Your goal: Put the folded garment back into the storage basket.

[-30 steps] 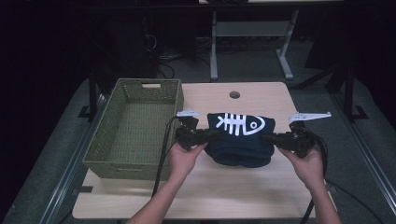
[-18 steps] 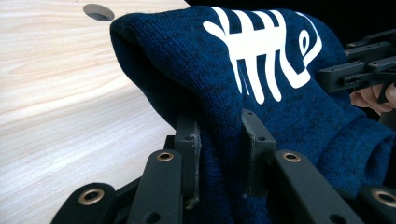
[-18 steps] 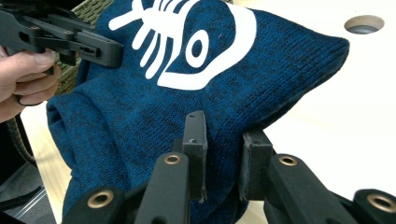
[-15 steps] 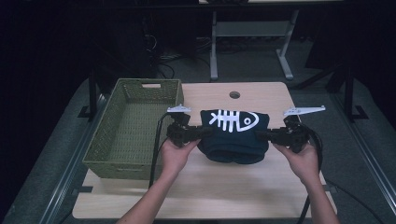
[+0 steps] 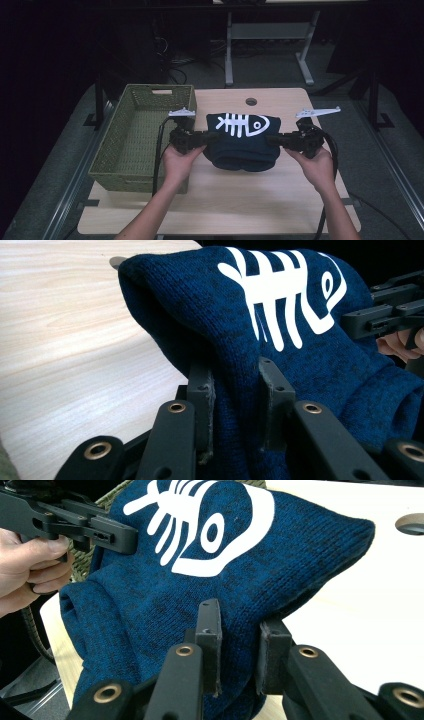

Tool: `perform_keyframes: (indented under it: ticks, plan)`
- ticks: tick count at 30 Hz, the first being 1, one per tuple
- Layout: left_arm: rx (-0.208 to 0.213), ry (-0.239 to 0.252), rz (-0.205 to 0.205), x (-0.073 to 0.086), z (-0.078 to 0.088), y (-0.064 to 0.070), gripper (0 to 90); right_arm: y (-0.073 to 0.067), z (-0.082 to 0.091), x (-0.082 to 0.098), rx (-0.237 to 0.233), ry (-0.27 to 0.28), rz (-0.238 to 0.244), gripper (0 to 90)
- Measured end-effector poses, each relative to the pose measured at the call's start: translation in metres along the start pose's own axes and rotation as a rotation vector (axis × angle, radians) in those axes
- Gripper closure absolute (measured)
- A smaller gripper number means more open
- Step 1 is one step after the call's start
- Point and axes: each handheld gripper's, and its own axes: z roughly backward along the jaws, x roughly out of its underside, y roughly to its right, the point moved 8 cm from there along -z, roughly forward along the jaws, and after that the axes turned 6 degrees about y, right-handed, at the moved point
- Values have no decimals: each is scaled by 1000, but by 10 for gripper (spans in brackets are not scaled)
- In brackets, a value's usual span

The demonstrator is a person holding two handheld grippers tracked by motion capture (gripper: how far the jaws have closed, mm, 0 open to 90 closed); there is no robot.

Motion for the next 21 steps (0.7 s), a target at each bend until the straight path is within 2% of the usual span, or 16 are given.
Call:
perform_keyframes:
  ticks: [7,21]
  plan:
    - [0,4,8,-3,7,-5,721,-6,-4,-6,-10,-4,8,759]
    - [-15,-3,-2,-7,22,-13,716,-17,-15,-15,-33,-11,20,759]
